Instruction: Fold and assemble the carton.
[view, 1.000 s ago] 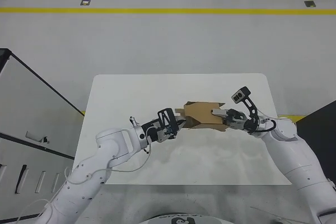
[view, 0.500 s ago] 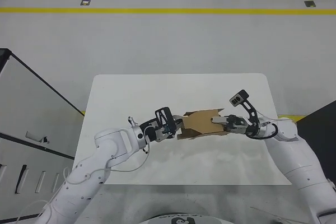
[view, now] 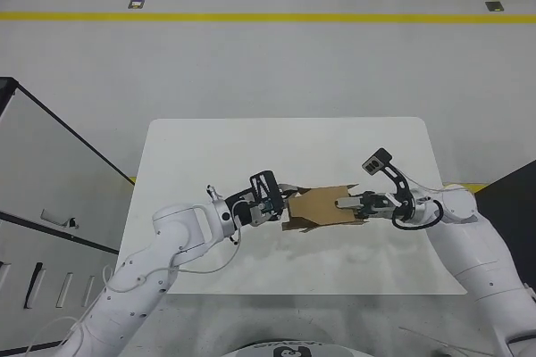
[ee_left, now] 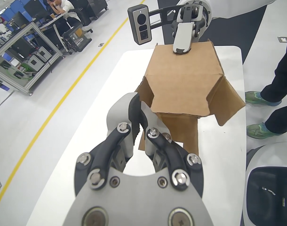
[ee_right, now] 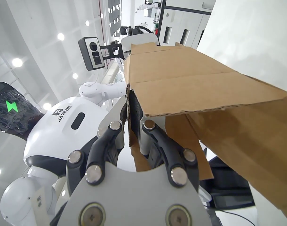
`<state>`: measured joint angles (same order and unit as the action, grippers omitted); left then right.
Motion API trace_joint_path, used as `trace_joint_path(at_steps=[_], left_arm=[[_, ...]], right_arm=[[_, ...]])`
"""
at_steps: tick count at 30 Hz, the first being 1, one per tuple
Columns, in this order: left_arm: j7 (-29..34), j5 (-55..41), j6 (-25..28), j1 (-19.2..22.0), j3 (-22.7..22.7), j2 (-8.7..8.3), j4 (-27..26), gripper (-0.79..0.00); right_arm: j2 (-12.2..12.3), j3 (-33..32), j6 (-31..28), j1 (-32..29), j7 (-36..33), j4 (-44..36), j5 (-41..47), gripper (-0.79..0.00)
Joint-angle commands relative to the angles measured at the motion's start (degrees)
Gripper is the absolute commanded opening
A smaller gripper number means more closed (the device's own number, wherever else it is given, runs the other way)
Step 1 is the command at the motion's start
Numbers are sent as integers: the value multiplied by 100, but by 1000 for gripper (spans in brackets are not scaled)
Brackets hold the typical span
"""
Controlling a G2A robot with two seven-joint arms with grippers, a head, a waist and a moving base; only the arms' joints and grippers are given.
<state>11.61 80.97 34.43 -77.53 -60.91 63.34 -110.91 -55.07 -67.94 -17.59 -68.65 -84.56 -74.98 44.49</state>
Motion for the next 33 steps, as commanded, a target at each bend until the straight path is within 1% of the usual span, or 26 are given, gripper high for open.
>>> trace_joint_path(at_steps=[1, 6, 20, 33], left_arm=[[1, 13, -4, 2, -7, -2, 21, -785], [14, 53, -16, -11, -25, -8, 33, -785], [-2, 46, -45, -15, -4, -7, 9, -785], [33, 99, -70, -5, -17, -12, -23, -785]], right_arm=[[-1, -14, -17, -4, -29, 3, 6, -785], [-9, -72, -78, -25, -135, 13, 166, -785], [-8, -45, 88, -53, -301, -307, -46, -785], [27, -21, 130, -44, -343, -371, -277, -785]])
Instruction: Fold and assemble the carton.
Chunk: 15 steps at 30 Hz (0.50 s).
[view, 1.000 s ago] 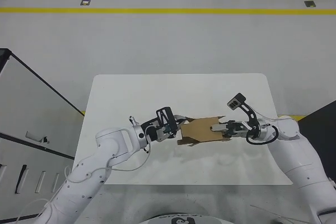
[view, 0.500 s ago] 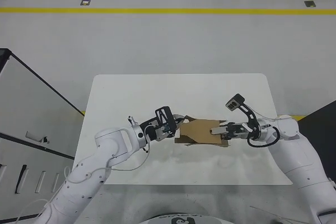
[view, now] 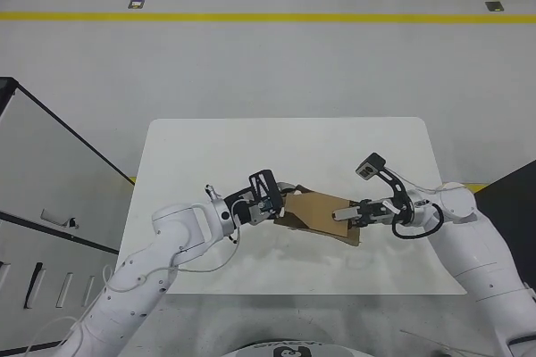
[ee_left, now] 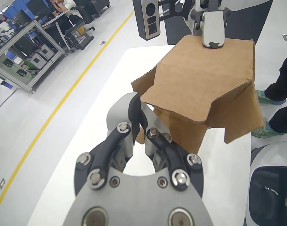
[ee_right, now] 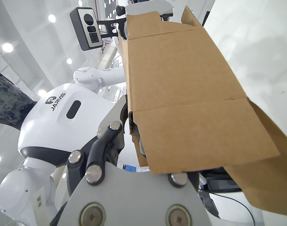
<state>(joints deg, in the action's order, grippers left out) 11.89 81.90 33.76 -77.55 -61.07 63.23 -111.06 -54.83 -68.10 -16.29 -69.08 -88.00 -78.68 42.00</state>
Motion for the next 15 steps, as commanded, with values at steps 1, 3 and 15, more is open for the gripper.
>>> trace_joint_path(at_steps=[1, 3, 15], left_arm=[[7, 6, -5, -8, -6, -2, -19, -785], [5, 10, -7, -18, -13, -4, -31, -785], [-8, 20, -2, -37, 5, -6, -61, -785]], right_arm=[[6, -8, -9, -3, 9, -7, -55, -785], [12, 1, -17, -13, 17, -35, -128, -785], [38, 201, 0, -52, 0, -324, -292, -785]])
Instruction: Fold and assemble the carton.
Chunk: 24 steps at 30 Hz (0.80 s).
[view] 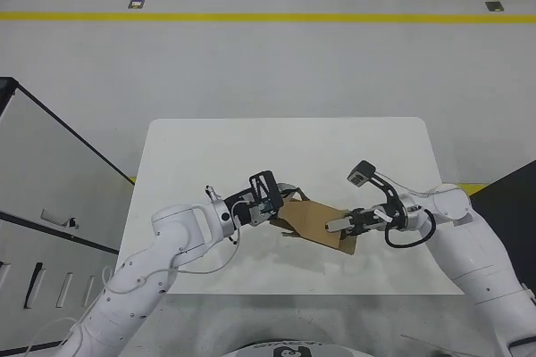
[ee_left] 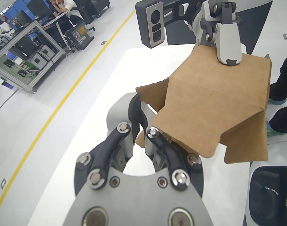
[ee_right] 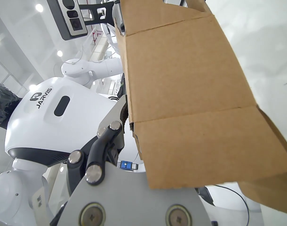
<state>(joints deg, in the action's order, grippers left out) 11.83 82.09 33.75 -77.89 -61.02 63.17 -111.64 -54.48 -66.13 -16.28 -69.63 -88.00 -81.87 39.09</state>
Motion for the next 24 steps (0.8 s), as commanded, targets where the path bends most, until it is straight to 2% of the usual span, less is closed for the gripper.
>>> trace_joint_path(at_steps=[1, 18, 24], left_arm=[[-1, 5, 7, -6, 2, -2, -16, -785], [-18, 30, 168, 103, 222, 21, -75, -785], [-25, 32, 145, 127, 165, 16, -41, -785]], right_arm=[[5, 13, 0, 4, 0, -15, -6, -785], [63, 171, 0, 33, 0, -106, -95, -785], [79, 188, 0, 48, 0, -102, -105, -785]])
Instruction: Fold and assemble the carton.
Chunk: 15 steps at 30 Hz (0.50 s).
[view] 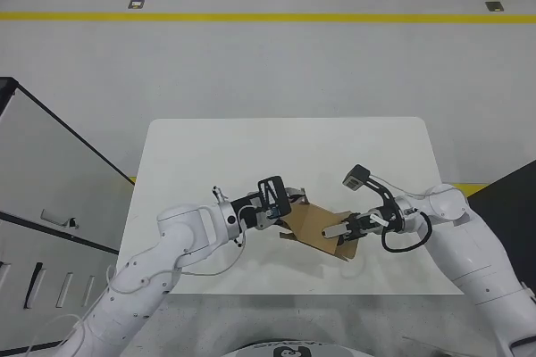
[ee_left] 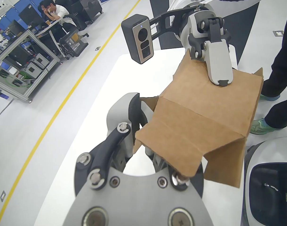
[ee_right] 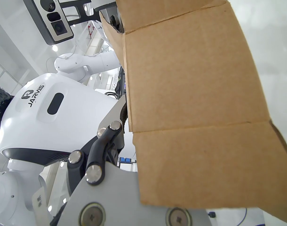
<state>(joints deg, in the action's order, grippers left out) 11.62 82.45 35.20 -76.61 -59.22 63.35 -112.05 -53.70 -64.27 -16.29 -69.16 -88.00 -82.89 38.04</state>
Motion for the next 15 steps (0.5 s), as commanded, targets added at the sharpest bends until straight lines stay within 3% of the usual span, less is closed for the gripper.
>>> trace_joint_path(at_steps=[1, 15], left_arm=[[1, 0, -8, -4, -32, -5, 3, -785], [-69, 18, 26, 10, -31, -9, 119, -785]], right_arm=[[4, 3, -1, 3, 1, 1, -7, -785], [38, 119, 0, 61, 0, -38, -66, -785]])
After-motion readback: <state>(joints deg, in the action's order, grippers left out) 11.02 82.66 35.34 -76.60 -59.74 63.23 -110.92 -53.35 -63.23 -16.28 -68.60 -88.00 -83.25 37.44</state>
